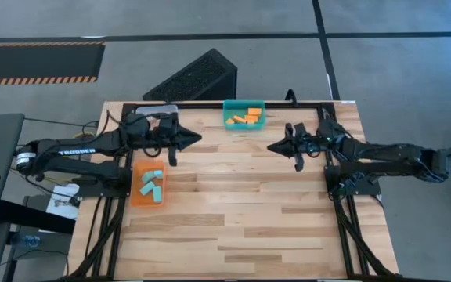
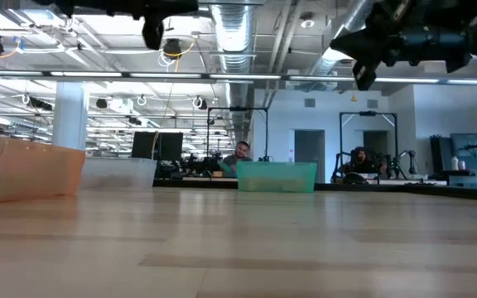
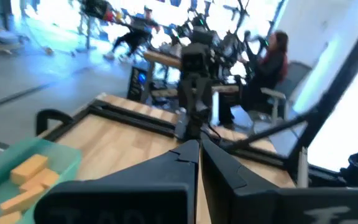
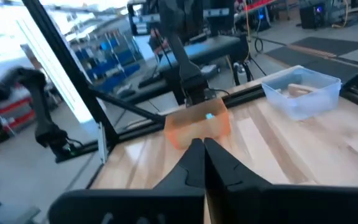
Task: Sort & place blocks by color
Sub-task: Return to Home Position
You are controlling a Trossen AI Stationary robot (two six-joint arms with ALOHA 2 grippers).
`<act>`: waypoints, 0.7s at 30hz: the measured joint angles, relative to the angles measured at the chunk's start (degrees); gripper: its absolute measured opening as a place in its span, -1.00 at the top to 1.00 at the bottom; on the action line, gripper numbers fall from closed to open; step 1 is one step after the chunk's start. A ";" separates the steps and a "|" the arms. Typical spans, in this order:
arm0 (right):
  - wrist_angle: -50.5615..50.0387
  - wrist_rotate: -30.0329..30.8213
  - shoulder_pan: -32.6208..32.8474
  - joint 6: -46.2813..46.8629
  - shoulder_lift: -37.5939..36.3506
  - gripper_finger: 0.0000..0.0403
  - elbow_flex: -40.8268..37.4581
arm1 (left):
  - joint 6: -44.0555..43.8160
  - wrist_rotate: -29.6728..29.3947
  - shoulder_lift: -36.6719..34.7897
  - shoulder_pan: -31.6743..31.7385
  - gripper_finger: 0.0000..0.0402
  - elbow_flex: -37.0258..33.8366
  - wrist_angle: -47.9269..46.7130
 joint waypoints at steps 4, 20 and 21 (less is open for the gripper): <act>4.19 -0.12 -0.42 3.56 -2.74 0.93 -3.97 | -2.85 -2.20 -6.40 -0.20 1.00 -8.08 4.45; 9.08 1.59 -3.70 -6.01 -2.47 0.98 -7.90 | 7.44 -0.16 -12.65 6.16 1.00 -25.33 15.35; 8.45 1.61 -3.22 -7.98 -1.99 0.98 -7.90 | 9.07 -1.32 -12.08 6.54 1.00 -26.23 16.24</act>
